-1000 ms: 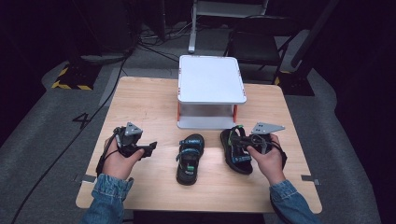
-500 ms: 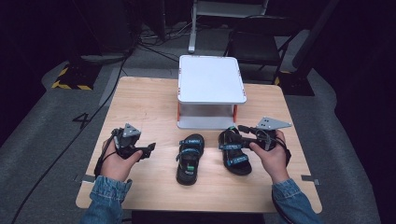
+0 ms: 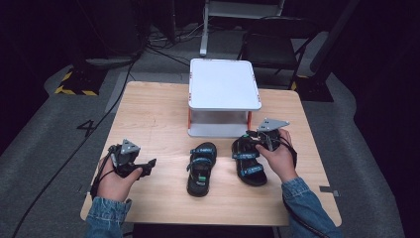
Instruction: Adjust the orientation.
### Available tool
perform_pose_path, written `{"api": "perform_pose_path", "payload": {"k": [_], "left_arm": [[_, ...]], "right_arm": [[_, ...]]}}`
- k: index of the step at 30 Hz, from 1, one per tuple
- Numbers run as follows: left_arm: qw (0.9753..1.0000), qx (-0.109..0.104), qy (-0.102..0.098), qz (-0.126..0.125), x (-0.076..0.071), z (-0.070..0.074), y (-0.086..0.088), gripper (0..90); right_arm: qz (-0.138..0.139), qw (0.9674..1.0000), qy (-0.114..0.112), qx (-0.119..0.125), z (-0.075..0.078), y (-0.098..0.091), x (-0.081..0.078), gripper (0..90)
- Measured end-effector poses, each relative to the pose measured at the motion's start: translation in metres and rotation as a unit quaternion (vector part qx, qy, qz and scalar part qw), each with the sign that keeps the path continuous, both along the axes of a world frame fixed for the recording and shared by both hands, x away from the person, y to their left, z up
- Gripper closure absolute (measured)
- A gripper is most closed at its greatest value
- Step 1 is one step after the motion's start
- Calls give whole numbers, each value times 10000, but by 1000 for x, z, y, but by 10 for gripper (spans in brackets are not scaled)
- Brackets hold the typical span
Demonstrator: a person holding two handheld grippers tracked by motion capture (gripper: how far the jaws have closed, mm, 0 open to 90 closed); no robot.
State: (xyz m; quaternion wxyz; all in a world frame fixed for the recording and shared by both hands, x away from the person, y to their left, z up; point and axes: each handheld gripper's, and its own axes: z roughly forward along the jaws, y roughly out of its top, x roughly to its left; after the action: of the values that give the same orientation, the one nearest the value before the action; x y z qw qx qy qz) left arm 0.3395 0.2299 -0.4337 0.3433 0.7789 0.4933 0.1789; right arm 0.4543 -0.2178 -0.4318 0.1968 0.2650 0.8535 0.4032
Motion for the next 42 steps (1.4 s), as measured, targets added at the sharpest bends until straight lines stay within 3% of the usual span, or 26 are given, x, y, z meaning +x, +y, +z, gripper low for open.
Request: {"api": "perform_pose_path", "payload": {"k": [6,11,16,21,22,23,24,28,29,30,31,32,33,34,35,36,37,39,41,42], "left_arm": [[10000,10,-13,30,-2,-1,2,289],[10000,-18,-1,-33,2,0,-2,290],[9997,-22,-30,-243,15,2,-13,289],[9993,-25,-63,-370,25,5,-22,289],[9991,-42,-91,-422,29,6,-27,288],[9991,-42,-91,-422,29,6,-27,288],[9987,-74,-93,-497,34,7,-32,288],[9982,-34,-91,-593,41,7,-39,288],[9981,-49,-94,-606,43,7,-41,288],[9977,-67,-114,-670,47,7,-46,287],[9977,-67,-114,-670,47,7,-46,287],[9973,-86,-110,-723,50,8,-51,286],[9973,-86,-110,-723,50,8,-51,286],[9968,-75,-101,-793,52,8,-55,285],[9968,-75,-101,-793,52,8,-55,285],[9967,-99,-101,-801,54,7,-57,285],[9966,-106,-86,-815,54,7,-58,285],[9965,-104,-79,-823,56,6,-60,285],[9964,-115,-72,-843,57,6,-60,285],[9964,-106,-73,-837,57,6,-60,285]], "right_arm": [[18,9999,-90,-99,5,1,-3,845],[-14,9998,-112,-137,11,-3,-9,863],[-303,9993,-182,-153,26,-23,-28,866],[-564,9981,-115,-238,36,-45,-43,866],[-705,9970,3,-327,42,-56,-52,866],[-705,9970,3,-327,42,-56,-52,866],[-831,9955,233,-398,47,-69,-60,866],[-993,9921,613,-466,53,-88,-73,865],[-1075,9881,956,-548,55,-100,-81,864],[-1130,9854,1106,-626,56,-105,-85,863],[-1130,9854,1106,-626,56,-105,-85,863],[-1191,9799,1438,-701,54,-113,-90,861],[-1191,9799,1438,-701,54,-113,-90,861],[-1238,9738,1705,-851,51,-120,-93,860],[-1238,9738,1705,-851,51,-120,-93,860],[-1327,9670,1910,-1038,46,-126,-94,863],[-1365,9643,1996,-1080,43,-128,-94,862],[-1373,9630,2053,-1074,41,-131,-94,861],[-1378,9646,2026,-975,40,-134,-93,857],[-1394,9658,1955,-975,41,-134,-93,808]]}}
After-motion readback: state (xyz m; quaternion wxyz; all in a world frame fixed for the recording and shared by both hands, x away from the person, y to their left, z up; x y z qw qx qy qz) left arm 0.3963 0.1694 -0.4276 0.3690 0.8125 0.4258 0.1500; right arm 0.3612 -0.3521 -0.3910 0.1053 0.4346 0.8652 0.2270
